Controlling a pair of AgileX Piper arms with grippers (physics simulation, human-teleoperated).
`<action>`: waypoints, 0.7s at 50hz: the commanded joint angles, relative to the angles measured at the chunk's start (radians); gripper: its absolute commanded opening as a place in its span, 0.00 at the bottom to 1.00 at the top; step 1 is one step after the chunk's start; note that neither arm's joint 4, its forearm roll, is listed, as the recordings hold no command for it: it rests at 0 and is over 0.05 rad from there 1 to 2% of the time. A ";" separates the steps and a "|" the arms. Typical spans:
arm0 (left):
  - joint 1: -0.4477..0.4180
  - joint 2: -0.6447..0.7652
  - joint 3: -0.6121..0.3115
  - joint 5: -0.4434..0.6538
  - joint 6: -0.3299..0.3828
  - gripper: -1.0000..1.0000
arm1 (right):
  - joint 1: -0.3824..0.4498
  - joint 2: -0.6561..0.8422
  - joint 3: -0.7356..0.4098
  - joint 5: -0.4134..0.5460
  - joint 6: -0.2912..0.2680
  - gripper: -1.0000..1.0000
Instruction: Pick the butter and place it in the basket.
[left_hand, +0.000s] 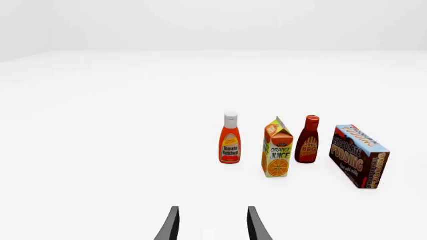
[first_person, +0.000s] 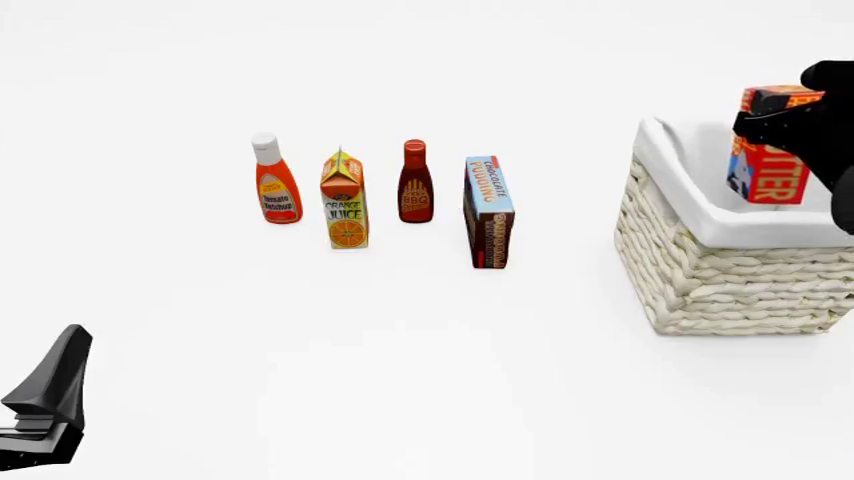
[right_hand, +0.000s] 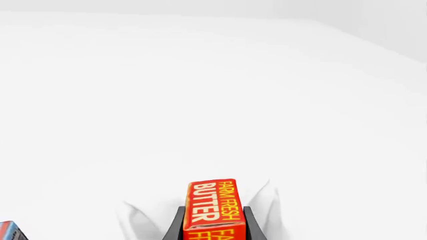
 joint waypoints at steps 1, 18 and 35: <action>0.000 0.000 0.000 0.000 0.000 1.00 | -0.009 0.003 -0.022 -0.005 0.013 0.00; 0.000 0.000 0.000 0.000 0.000 1.00 | -0.012 0.020 -0.028 -0.011 0.006 0.00; 0.000 0.000 0.000 0.000 0.000 1.00 | -0.015 0.042 -0.040 -0.016 0.003 0.00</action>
